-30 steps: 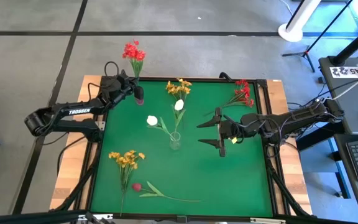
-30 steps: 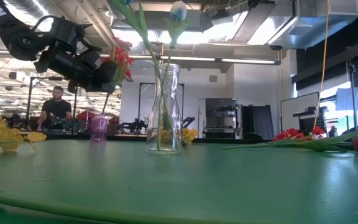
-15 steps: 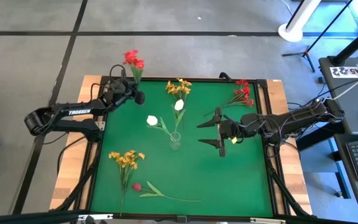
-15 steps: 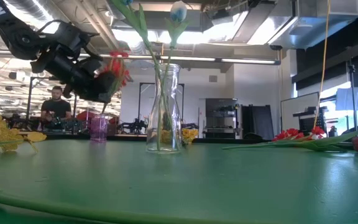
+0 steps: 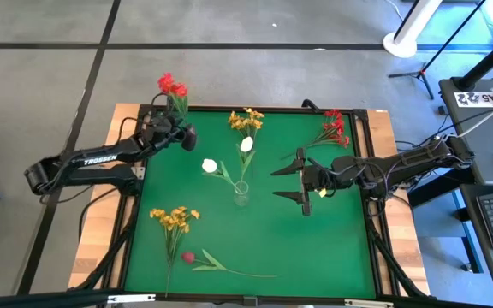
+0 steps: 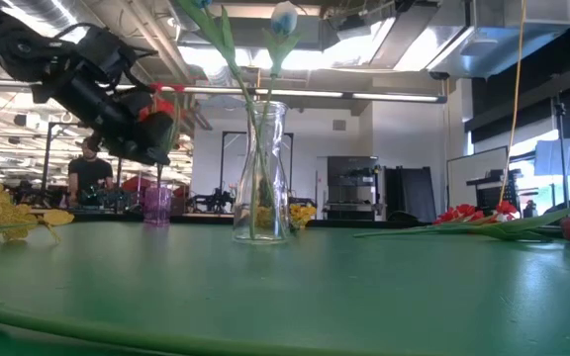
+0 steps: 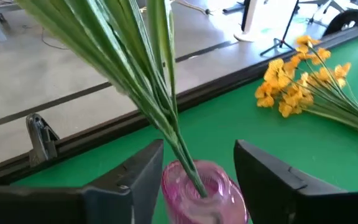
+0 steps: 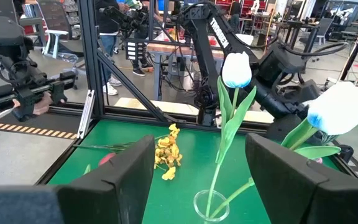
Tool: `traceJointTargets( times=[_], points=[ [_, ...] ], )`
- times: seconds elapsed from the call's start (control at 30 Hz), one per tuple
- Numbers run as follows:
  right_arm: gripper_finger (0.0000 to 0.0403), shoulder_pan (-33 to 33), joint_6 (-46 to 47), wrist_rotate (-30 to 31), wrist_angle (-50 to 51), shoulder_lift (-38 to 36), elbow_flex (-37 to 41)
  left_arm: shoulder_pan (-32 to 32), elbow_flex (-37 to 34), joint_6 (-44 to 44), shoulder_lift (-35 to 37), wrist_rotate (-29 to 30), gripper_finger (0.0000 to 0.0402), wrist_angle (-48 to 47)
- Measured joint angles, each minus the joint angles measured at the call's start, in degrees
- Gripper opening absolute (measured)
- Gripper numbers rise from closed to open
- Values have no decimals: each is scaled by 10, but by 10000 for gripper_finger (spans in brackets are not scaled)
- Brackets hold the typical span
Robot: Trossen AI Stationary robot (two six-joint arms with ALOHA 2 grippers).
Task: Sort flowers into vase by color
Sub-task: Put the left red flowers into the pink vase, then put the bottom yellow flowers into the transparent vase
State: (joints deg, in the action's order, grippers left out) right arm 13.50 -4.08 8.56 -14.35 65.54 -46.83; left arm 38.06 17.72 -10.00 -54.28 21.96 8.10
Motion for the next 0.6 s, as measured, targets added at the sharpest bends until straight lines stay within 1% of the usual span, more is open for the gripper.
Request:
traceJointTargets(
  times=[0.17, 0.37, 0.5, 0.6],
  points=[
    [250, 0, 6, 0, 0, 0, 0, -26, 0, -7, 58, 25, 206, -72],
    [250, 0, 8, 0, 0, 0, 0, -93, 2, -25, 139, 81, 201, -136],
    [250, 0, 8, 0, 0, 0, 0, -141, 31, -63, 176, 117, 200, -222],
    [250, 0, 8, 0, 0, 0, 0, -182, 70, -118, 185, 117, 200, -301]
  ],
)
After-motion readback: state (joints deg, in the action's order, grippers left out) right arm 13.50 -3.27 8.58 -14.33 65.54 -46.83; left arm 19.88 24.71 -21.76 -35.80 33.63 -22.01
